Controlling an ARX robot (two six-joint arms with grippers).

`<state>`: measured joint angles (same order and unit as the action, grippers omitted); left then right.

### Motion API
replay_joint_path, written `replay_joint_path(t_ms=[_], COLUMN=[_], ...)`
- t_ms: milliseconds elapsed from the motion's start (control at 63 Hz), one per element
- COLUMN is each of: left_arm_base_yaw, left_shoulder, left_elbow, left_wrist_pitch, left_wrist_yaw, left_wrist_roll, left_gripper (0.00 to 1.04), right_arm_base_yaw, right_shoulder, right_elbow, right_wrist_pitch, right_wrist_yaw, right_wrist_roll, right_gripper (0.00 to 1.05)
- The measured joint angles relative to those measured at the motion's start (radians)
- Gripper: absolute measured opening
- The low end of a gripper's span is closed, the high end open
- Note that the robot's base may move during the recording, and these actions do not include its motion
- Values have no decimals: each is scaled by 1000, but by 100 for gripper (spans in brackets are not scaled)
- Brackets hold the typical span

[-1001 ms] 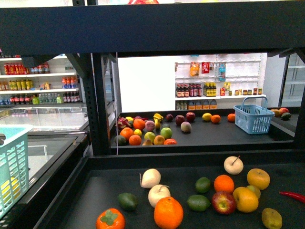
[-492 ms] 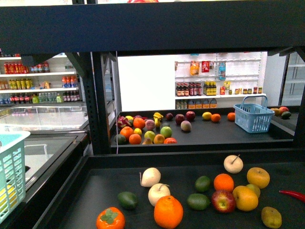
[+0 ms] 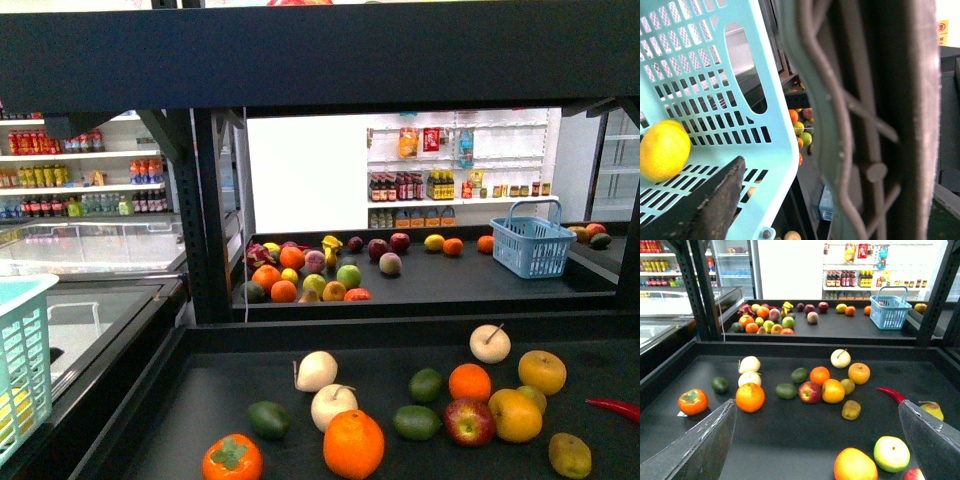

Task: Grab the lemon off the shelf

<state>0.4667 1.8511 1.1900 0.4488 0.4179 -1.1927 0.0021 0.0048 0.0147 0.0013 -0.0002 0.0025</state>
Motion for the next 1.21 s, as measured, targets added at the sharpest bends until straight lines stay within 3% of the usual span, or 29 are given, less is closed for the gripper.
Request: replay_joint_path(t_ms=[32,715,985,1096,1207], left_arm_base_yaw=[0,14,25,25,11], left_shoulder=[-4,-168,-381,-506,-685], left_elbow=[0,-34,-134,-201,-293], left_wrist_pitch=[-10,-167,-503,-602,-656], left_wrist_yaw=[0,-6,-124,-184,-184], left_wrist_roll=[3,75,359,509,611], left_gripper=[98,97,97,97,97], right_arm_base_yaw=[0,0,0,0,0], right_shoulder=[0,0,0,0,0], right_elbow=[0,0,0,0,0], right_wrist_pitch=[0,0,0,0,0], right_wrist_yaw=[0,0,0,0,0], right_wrist_roll=[0,0,0,0,0], right_gripper=[97,97,97,97,97])
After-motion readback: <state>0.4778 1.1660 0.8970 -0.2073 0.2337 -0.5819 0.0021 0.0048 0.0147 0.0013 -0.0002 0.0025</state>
